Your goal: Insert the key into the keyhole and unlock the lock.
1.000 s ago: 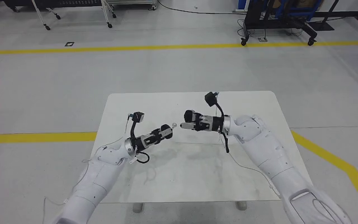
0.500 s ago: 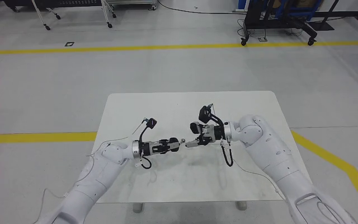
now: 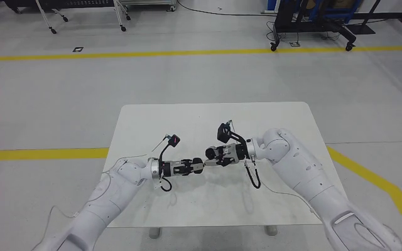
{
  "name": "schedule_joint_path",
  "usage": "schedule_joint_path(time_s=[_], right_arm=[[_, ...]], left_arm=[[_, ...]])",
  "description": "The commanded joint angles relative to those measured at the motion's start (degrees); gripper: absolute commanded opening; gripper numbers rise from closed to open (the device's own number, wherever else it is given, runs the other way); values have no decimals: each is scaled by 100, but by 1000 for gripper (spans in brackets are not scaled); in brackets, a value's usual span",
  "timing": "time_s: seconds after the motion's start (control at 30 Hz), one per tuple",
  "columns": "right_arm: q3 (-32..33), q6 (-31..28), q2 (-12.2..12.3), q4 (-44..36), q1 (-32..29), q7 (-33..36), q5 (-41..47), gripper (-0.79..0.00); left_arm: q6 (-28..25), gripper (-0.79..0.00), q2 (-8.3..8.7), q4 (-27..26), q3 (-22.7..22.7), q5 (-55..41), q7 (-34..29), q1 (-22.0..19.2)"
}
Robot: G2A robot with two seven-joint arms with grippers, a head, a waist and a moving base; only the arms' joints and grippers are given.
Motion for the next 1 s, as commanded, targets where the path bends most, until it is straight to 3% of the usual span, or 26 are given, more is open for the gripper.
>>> schedule_joint_path(time_s=[0.0,0.1,0.33,0.7,0.73,0.77,0.97], right_arm=[[-70,-6,20,21,30,-6,53,-456],[-187,-38,59,57,81,-38,156,-477],[-460,-120,162,91,204,-120,393,-785],[-820,-222,315,61,355,-222,576,-785],[-840,-243,329,55,366,-243,600,-785],[-849,-269,343,56,372,-269,637,-785],[-615,-269,455,-39,296,-524,974,-785]], left_arm=[[-52,-785,9,19,32,9,54,-15],[-141,-785,24,42,77,17,142,-39],[-272,-785,51,42,190,64,273,-60],[-455,-785,89,68,246,86,458,-109],[-455,-520,92,69,230,79,460,-107],[-455,0,93,64,216,60,469,-100],[-455,0,124,33,-65,-50,845,-64]])
